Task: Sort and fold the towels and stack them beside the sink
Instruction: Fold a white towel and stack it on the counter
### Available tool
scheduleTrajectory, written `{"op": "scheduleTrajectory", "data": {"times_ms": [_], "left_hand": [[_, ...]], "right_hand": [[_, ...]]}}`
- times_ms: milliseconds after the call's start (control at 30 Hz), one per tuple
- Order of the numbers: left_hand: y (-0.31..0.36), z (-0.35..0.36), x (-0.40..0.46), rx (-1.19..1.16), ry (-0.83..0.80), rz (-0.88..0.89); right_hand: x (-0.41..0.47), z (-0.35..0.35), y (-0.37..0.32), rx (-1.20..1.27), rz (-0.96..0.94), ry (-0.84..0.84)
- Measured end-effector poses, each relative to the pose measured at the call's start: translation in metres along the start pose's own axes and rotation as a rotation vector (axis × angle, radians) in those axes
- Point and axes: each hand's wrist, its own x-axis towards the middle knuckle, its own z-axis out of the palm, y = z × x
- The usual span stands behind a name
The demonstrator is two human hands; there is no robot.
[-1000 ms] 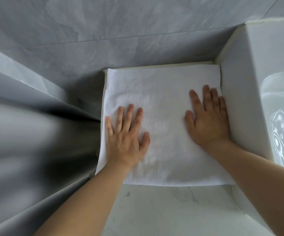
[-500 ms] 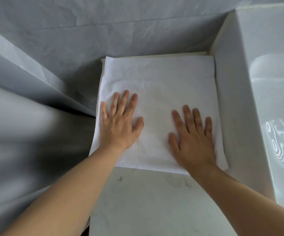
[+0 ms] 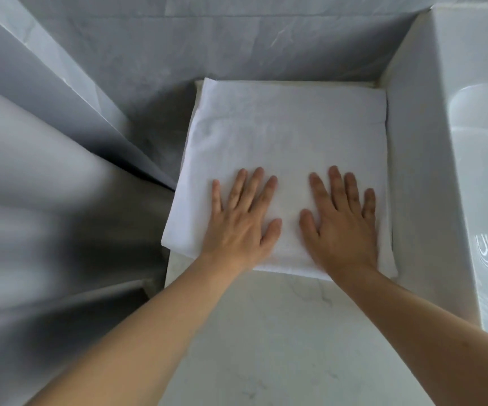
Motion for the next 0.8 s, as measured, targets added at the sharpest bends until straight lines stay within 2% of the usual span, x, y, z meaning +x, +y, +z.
{"op": "scheduleTrajectory", "data": {"times_ms": [300, 500, 700, 767, 800], "left_hand": [[-0.038, -0.001, -0.004, 0.061, -0.057, -0.176], [-0.058, -0.004, -0.011, -0.023, -0.046, -0.206], [-0.062, -0.006, -0.018, -0.002, -0.060, -0.151], [-0.067, -0.009, -0.025, -0.018, -0.027, -0.042], [-0.069, -0.010, -0.029, -0.002, -0.026, 0.068]], "right_hand": [[-0.011, -0.002, 0.028, 0.060, -0.015, 0.080], [-0.011, -0.002, 0.027, 0.054, 0.009, 0.057], [-0.006, -0.005, 0.023, 0.018, -0.014, 0.006], [-0.001, -0.005, 0.023, -0.010, -0.033, -0.026], [0.002, -0.007, 0.024, -0.023, -0.041, -0.053]]}}
